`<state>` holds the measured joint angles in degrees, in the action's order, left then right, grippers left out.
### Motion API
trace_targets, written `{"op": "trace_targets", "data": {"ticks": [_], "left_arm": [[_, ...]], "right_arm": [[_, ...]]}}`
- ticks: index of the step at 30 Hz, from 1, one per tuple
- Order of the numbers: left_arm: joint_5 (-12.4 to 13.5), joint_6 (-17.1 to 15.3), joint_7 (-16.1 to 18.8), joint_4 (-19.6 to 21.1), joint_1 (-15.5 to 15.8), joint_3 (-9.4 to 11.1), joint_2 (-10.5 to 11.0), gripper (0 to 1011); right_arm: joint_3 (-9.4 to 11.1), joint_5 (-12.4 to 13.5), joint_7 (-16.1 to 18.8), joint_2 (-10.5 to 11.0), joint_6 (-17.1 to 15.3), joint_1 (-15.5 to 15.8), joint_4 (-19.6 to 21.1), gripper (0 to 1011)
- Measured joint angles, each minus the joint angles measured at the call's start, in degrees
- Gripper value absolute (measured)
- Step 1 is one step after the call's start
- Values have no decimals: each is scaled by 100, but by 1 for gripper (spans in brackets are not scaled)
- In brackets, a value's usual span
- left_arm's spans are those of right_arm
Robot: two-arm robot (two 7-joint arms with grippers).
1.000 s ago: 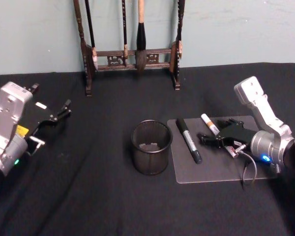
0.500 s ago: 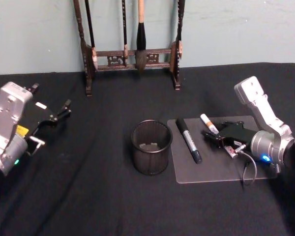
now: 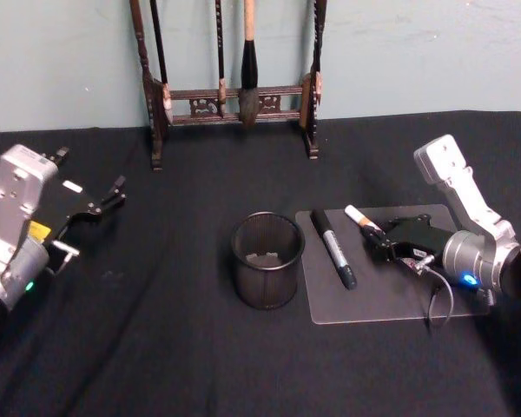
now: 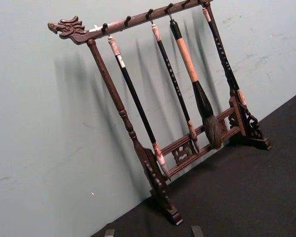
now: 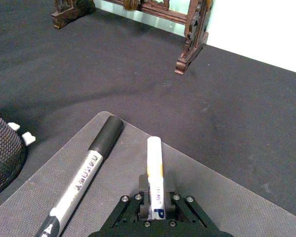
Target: Pick up the water-based marker from the table and place it into the pen holder.
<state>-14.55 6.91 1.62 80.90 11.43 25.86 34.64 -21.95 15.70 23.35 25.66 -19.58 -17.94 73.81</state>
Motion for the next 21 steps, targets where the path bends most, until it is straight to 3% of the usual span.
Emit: {"op": "trace_targets", "data": {"ticks": [9, 19, 21], "left_arm": [[0, 0, 0, 0, 0, 0, 0, 1001], [0, 0, 0, 0, 0, 0, 0, 1001], [0, 0, 0, 0, 0, 0, 0, 1001]], "right_arm": [[31, -14, -19, -14, 83, 27, 32, 178], [265, -117, -203, -83, 843, 238, 408, 178], [360, -115, -208, -119, 1185, 328, 570, 178]]}}
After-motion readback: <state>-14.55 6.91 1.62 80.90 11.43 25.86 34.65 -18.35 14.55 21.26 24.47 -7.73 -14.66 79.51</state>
